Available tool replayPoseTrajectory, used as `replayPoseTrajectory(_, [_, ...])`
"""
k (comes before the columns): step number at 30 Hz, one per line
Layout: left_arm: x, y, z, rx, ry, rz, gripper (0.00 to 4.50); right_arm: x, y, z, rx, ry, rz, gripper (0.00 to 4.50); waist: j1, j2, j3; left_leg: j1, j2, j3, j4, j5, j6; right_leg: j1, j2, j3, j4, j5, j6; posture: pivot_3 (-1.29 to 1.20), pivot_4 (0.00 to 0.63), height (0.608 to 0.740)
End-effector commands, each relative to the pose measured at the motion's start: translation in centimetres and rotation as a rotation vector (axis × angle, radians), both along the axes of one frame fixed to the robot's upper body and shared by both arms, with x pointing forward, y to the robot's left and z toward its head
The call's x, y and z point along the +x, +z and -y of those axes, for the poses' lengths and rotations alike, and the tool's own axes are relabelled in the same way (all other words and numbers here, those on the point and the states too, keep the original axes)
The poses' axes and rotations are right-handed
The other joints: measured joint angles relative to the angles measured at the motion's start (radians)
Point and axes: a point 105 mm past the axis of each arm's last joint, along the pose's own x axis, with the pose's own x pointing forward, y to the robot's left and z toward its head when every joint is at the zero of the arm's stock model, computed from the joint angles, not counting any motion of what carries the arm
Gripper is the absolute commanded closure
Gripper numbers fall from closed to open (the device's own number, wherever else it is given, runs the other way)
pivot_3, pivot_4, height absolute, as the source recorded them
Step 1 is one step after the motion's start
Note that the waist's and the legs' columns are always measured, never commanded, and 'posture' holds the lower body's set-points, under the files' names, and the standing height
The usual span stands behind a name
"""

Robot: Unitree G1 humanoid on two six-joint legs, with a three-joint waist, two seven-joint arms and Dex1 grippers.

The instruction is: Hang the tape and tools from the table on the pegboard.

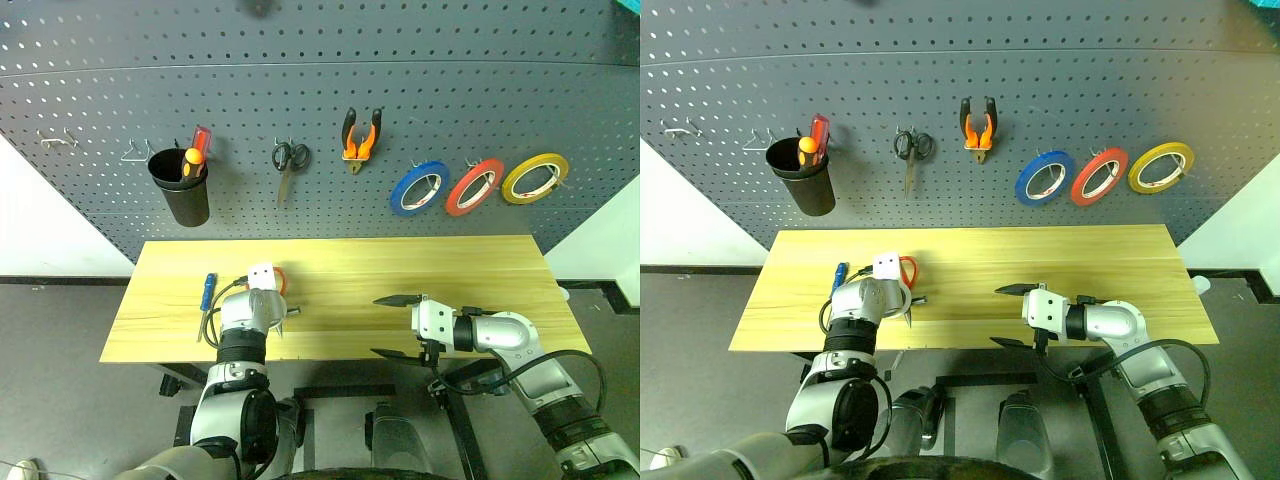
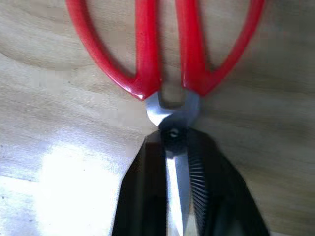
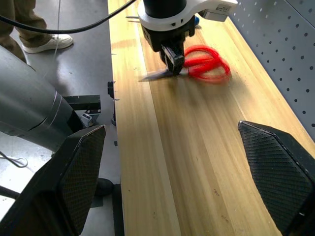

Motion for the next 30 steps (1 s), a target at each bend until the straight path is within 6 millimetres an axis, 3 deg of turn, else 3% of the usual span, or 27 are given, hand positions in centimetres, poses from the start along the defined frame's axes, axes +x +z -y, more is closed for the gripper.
replayPoseTrajectory(1, [0.2,0.2,0.7,-0.026,-0.005,-0.002,4.27,0.5,1.2,-0.2,0.026,0.001,0.04,0.0,0.0,0.0,0.0,0.0,0.0,0.0,0.0,0.0,0.0,0.0,0.0,0.0,0.0,0.0,0.0,-0.08,0.097,0.728])
replayPoseTrajectory(6, [0.4,0.6,0.7,-0.01,-0.035,0.012,4.27,0.7,1.2,-0.1,0.04,-0.005,0.026,0.0,0.0,0.0,0.0,0.0,0.0,0.0,0.002,0.0,0.0,0.001,0.0,0.0,0.0,0.001,0.001,-0.08,0.097,0.728])
replayPoseTrajectory(12, [1.7,4.1,-1.0,0.006,-0.172,0.275,4.27,1.8,3.3,-0.3,0.12,-0.027,0.086,0.0,-0.01,0.0,0.0,-0.001,0.0,0.001,0.002,0.0,0.001,0.0,0.0,0.001,0.001,0.001,0.0,-0.08,0.097,0.728])
replayPoseTrajectory(15, [0.7,5.2,-2.8,0.048,-0.273,0.388,4.27,2.2,4.8,-0.7,0.179,-0.021,0.112,0.0,-0.026,0.001,-0.001,-0.001,0.0,0.001,0.002,0.0,0.001,-0.001,0.001,0.001,0.001,0.002,-0.001,-0.08,0.098,0.728])
replayPoseTrajectory(18, [-1.0,6.9,-3.1,0.015,-0.455,0.572,4.27,2.6,6.4,-1.3,0.247,-0.019,0.128,0.0,-0.028,0.003,-0.002,-0.001,0.001,0.001,0.001,0.0,0.001,-0.002,0.001,0.003,0.002,0.002,-0.002,-0.07,0.097,0.728])
replayPoseTrajectory(22, [-2.4,8.8,-4.7,0.114,-0.62,0.788,4.27,3.1,8.3,-2.0,0.31,-0.003,0.155,0.0,-0.022,0.005,-0.003,0.0,0.001,0.0,0.002,-0.001,-0.001,-0.002,0.0,0.003,0.002,0.003,-0.003,-0.05,0.094,0.728])
replayPoseTrajectory(25, [-2.3,11.4,-5.0,0.142,-0.657,0.989,4.27,3.3,9.3,-2.4,0.345,0.017,0.172,0.0,-0.006,0.005,-0.003,0.0,0.001,-0.003,0.002,-0.001,-0.001,-0.003,0.0,0.003,0.0,0.001,-0.006,-0.05,0.089,0.728])
replayPoseTrajectory(30, [-0.9,14.5,-6.4,0.217,-0.549,1.205,4.27,3.3,10.7,-2.8,0.403,0.042,0.164,0.0,0.008,0.006,-0.005,0.0,0.001,-0.003,0.002,-0.001,-0.001,-0.003,0.0,0.003,-0.001,0.002,-0.005,-0.05,0.082,0.728])
